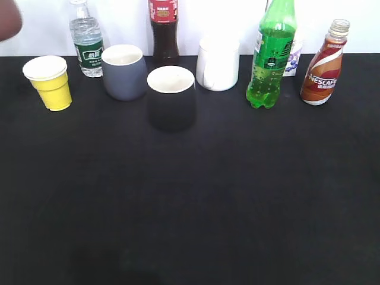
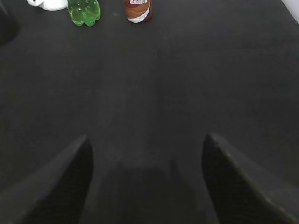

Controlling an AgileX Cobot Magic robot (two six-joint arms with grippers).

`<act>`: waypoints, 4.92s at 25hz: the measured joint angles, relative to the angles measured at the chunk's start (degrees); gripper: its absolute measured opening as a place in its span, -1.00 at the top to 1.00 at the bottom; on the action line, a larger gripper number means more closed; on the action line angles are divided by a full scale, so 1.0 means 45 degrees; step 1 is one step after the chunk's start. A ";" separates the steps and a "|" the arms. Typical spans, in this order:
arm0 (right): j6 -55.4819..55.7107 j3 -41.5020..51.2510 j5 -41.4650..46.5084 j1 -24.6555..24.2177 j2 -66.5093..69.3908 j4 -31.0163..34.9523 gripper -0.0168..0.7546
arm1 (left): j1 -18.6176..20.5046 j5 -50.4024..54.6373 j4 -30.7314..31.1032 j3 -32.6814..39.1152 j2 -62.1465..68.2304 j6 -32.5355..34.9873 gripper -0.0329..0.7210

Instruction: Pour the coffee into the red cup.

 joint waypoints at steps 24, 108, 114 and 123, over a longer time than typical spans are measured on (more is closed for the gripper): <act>0.0000 0.1516 -1.5783 0.0000 1.0886 0.0078 -0.52 | -0.5266 0.0492 0.0625 0.3722 -0.2877 0.0000 0.71; -0.8621 -0.5942 -2.3888 0.5225 2.3798 -0.5377 -0.42 | -0.7068 -0.2666 0.3150 0.3722 0.0062 0.0000 0.72; -0.9977 -0.5942 -2.4022 0.5225 2.3798 -0.6056 -0.42 | -0.7068 -0.3436 0.3872 0.3722 0.0062 0.0000 0.72; -1.3672 -0.5942 -2.4305 0.5225 2.3798 -0.5553 -0.42 | -0.7068 -0.3173 0.3912 0.3722 0.0062 0.0000 0.72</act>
